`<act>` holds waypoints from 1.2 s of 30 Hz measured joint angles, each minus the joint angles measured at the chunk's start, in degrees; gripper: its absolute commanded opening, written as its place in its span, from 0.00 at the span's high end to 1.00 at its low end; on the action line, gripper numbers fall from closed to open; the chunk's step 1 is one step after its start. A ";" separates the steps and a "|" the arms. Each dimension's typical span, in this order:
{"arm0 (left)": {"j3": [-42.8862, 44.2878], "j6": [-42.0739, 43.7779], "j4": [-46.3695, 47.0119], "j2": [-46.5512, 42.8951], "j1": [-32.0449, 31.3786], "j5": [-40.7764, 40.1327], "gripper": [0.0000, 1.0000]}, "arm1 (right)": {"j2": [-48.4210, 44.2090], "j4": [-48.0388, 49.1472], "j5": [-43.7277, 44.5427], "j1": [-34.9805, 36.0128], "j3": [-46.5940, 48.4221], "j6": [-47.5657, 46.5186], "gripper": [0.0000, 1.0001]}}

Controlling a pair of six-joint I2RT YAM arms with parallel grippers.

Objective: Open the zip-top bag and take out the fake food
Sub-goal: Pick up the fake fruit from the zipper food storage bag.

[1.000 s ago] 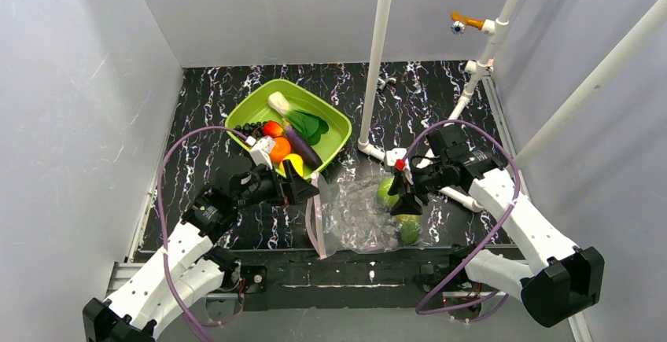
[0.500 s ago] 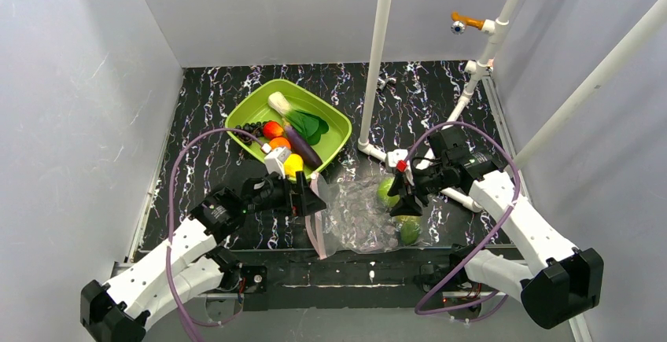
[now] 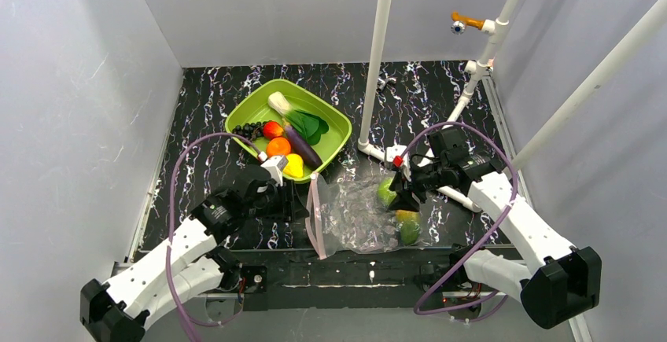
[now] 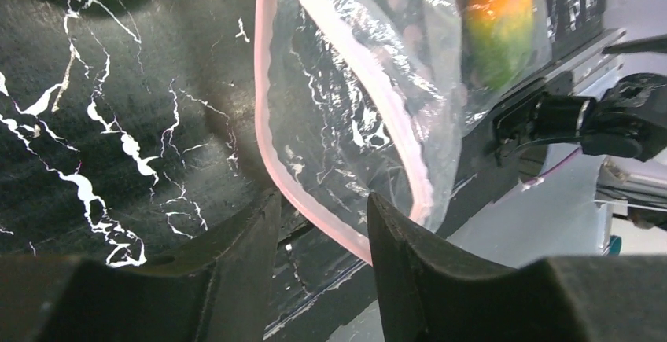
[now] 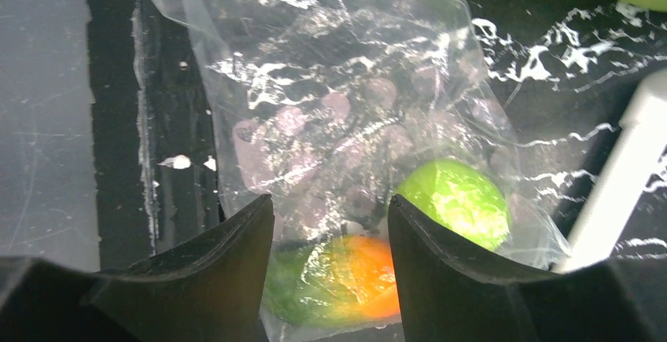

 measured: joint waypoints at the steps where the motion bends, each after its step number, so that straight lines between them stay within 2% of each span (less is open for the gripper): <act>1: 0.00 0.13 -0.11 1.07 0.00 0.20 0.60 | 0.00 0.44 0.76 0.00 -0.20 0.57 0.37; 10: -2.16 -0.31 6.82 6.58 -0.20 6.10 0.61 | 2.25 3.48 10.88 -0.48 -0.61 0.87 0.35; 15: -3.91 -0.90 11.80 9.14 -0.31 8.15 0.61 | 3.67 3.63 14.25 -1.33 -1.31 -6.14 0.29; 20: -4.96 -1.40 16.55 12.85 -0.33 9.57 0.60 | 7.41 1.14 15.08 -1.95 -1.55 -18.86 0.29; 22: -5.46 -1.64 18.21 14.05 -0.35 9.86 0.59 | 9.20 0.17 14.99 -2.05 -1.55 -23.56 0.30; 25: -6.14 -2.01 20.44 15.08 -0.44 10.25 0.59 | 11.56 -0.26 15.04 -2.14 -1.46 -28.09 0.37; 30: -7.65 -2.86 25.24 15.37 -0.63 10.95 0.53 | 16.63 -0.74 15.15 -2.14 0.44 -32.04 0.48; 36: -10.62 -4.13 32.11 17.42 -0.70 12.31 0.50 | 19.23 -0.31 15.23 -1.95 0.74 -33.35 0.48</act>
